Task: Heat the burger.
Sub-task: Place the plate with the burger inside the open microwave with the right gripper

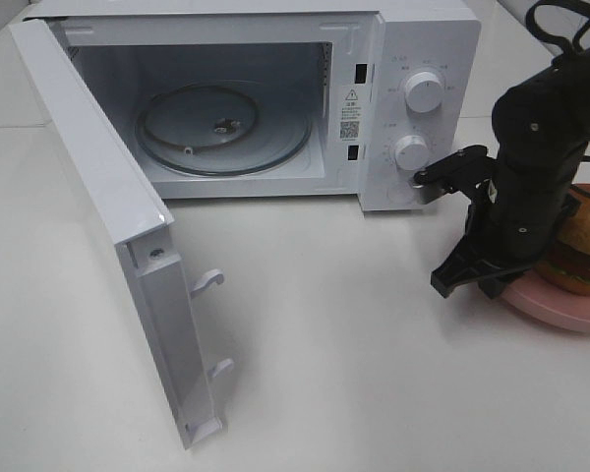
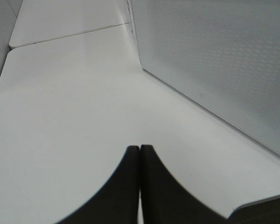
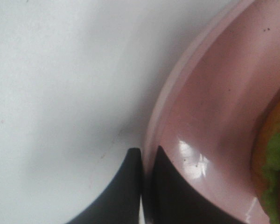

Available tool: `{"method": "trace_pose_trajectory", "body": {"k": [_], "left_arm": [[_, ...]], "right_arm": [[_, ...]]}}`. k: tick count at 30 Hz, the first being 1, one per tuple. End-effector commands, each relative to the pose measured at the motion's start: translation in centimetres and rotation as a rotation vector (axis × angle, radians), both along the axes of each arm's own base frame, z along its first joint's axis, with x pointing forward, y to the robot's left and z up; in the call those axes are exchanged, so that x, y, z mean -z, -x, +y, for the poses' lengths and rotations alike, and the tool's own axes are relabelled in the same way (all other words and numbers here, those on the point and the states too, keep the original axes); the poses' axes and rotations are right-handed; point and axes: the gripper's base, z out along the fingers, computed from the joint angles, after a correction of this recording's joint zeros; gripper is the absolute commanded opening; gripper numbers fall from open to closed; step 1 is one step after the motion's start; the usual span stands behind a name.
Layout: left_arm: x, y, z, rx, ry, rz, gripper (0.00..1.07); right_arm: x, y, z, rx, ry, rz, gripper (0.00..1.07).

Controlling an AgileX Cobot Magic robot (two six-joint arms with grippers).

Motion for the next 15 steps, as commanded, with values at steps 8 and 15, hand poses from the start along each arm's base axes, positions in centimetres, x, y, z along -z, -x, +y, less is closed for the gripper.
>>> {"method": "trace_pose_trajectory", "body": {"k": [8,15], "left_arm": [[0.0,0.2,0.0,0.0,0.006,-0.03,0.0],[0.0,0.2,0.0,0.0,0.006,-0.03,0.0]], "right_arm": [[-1.4,4.3,1.0,-0.168,0.051,-0.024,0.0],[-2.7,7.7,2.7,-0.302,0.119,-0.06,0.0]]}}
